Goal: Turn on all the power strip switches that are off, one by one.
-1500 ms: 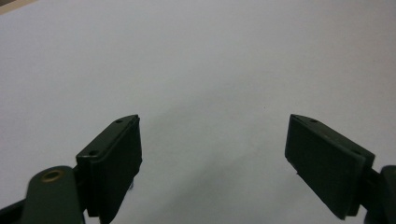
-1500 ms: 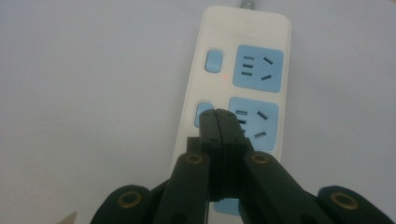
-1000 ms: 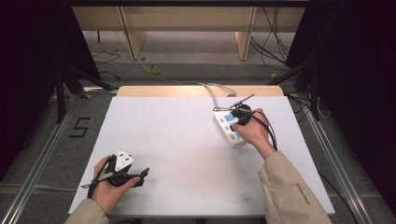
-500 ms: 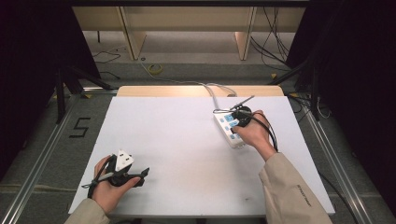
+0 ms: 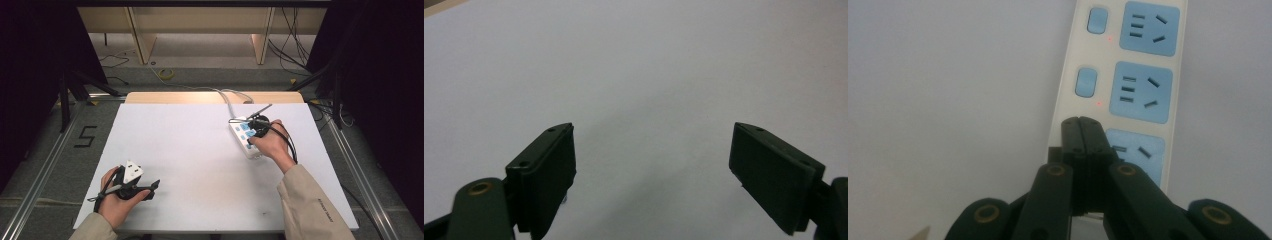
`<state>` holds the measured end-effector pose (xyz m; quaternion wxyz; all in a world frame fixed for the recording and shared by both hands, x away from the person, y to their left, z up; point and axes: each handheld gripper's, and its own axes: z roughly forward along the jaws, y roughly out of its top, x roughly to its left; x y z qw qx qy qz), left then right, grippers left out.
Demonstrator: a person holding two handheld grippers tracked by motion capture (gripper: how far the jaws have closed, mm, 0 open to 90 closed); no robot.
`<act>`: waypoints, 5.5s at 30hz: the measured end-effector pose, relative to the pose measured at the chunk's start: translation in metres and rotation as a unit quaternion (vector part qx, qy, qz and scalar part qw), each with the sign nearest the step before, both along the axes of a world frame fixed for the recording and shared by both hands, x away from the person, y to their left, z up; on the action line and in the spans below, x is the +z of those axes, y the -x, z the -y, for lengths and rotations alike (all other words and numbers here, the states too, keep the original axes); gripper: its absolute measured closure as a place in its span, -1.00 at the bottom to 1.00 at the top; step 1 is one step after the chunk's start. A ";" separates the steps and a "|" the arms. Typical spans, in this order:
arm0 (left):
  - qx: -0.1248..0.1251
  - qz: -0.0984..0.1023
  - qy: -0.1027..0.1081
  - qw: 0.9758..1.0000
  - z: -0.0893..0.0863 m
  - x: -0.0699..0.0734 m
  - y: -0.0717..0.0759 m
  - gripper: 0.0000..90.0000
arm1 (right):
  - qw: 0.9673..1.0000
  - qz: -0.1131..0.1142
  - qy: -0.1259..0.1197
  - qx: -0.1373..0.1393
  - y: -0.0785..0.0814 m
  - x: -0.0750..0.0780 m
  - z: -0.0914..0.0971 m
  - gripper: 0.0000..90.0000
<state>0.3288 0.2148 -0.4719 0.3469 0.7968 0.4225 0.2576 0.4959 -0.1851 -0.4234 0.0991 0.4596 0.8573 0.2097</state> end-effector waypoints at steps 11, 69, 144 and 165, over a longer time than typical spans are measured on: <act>0.000 0.000 0.001 1.000 0.000 0.000 0.000 -0.59 | 1.000 -0.002 0.003 0.001 0.000 -0.002 -0.001 1.00; 0.001 0.000 0.001 1.000 0.000 0.000 -0.001 -0.59 | 1.000 -0.010 0.027 0.007 -0.003 -0.012 -0.008 1.00; 0.000 -0.002 0.000 1.000 0.002 -0.001 0.000 -0.59 | 0.997 0.066 -0.037 0.031 0.041 -0.001 0.013 0.71; 0.001 -0.002 0.001 1.000 0.002 -0.001 0.001 -0.59 | 0.992 0.092 -0.084 0.036 0.072 -0.007 0.034 0.40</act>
